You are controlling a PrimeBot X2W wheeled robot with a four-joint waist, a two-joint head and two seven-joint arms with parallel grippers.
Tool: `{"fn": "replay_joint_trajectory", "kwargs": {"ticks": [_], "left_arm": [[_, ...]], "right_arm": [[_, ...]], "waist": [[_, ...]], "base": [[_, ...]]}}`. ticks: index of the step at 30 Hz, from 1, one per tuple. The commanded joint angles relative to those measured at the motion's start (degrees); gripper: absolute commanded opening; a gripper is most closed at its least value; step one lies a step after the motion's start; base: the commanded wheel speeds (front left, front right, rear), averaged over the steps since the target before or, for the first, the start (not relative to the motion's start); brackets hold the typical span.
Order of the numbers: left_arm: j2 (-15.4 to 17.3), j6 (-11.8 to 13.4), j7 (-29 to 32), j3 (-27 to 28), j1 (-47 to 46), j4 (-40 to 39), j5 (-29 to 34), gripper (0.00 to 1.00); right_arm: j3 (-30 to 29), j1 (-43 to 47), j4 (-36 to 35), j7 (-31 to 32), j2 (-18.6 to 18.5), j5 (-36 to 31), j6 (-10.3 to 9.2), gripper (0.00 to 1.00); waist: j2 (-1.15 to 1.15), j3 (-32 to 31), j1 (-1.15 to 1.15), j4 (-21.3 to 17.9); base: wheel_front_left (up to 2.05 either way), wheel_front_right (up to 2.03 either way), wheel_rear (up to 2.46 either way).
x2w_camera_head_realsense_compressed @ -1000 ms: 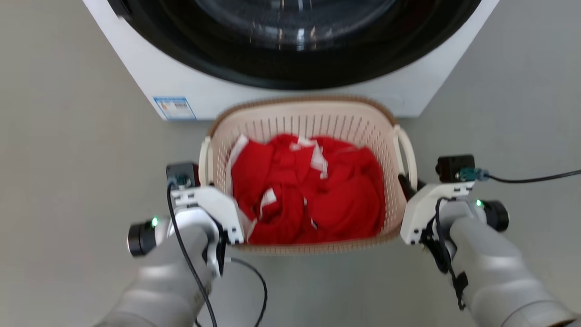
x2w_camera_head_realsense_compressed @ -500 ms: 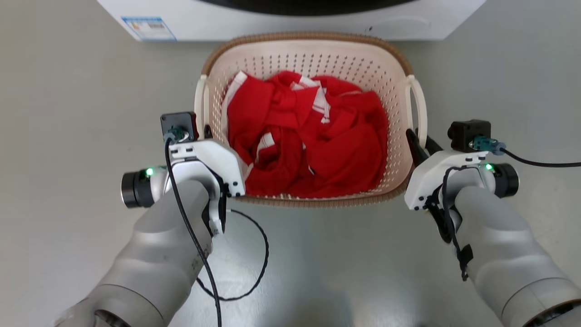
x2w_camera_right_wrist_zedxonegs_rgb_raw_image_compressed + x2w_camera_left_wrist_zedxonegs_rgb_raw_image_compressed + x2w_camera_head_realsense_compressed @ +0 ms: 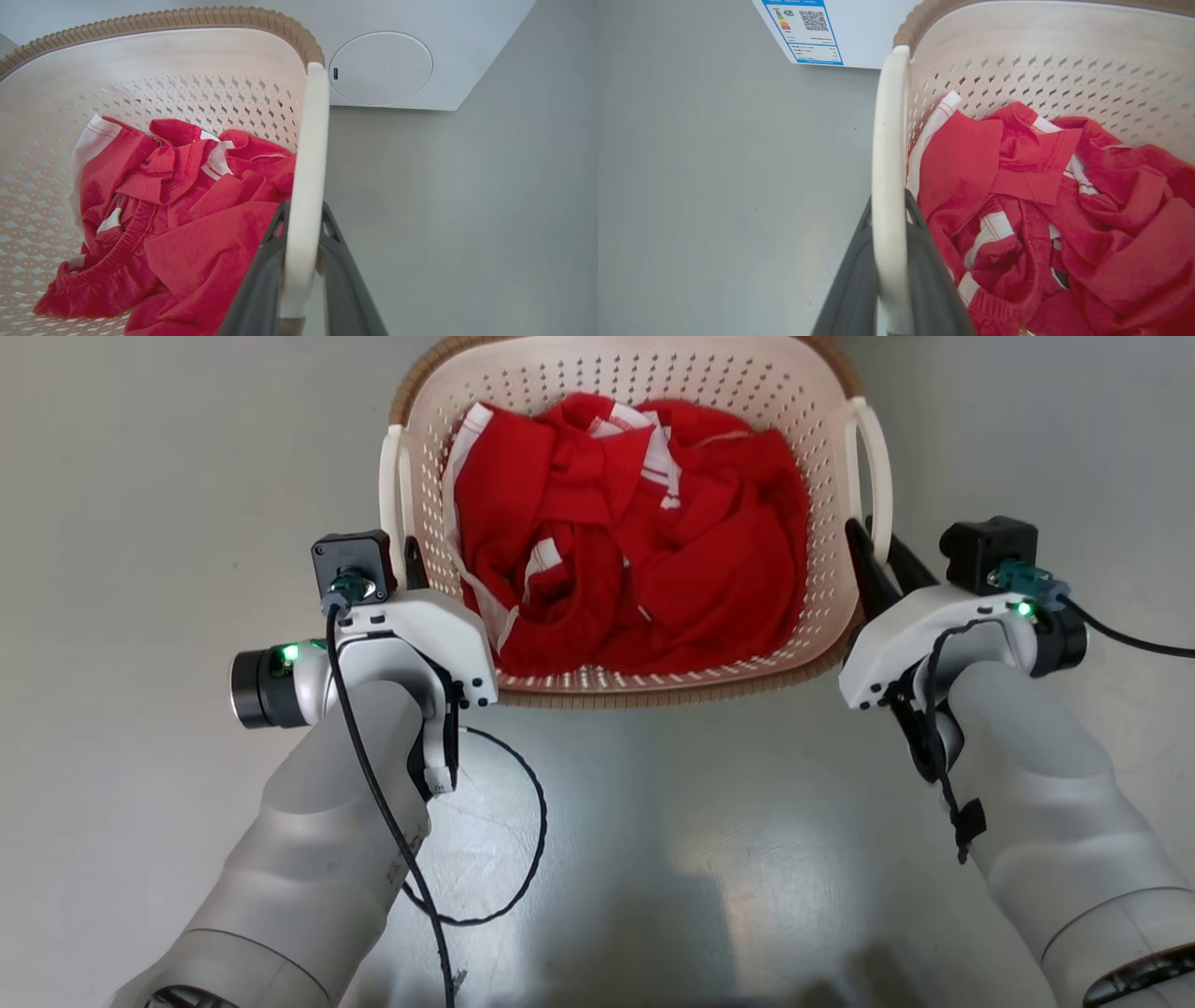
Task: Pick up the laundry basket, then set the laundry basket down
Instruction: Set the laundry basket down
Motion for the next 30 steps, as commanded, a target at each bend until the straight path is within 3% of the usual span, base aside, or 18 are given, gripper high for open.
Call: {"fn": "replay_joint_trajectory", "kwargs": {"ticks": [1, 18, 30], "left_arm": [[-0.5, -0.7, -0.8, 1.7, 0.1, -2.3, 1.9, 0.00], [-1.4, -3.0, -0.9, 11.7, 0.6, -9.1, 15.7, 0.00], [-1.4, -3.1, -0.9, 13.4, 0.3, -12.9, 17.3, 0.00]], "right_arm": [[0.4, 2.2, -2.4, -0.8, 2.2, -1.8, 0.43, 0.00], [-4.5, 4.1, -9.1, -0.8, 2.2, -8.0, 0.43, 0.00], [-5.0, 3.3, -11.0, -0.8, 2.2, -8.4, 0.43, 0.00]], "waist": [[0.00, 1.3, 0.00, 0.3], [0.00, 7.4, 0.00, 0.9], [0.00, 11.1, 0.00, 0.8]], "base": [[0.00, 0.00, 0.00], [0.00, 0.00, 0.00], [0.00, 0.00, 0.00]]}}
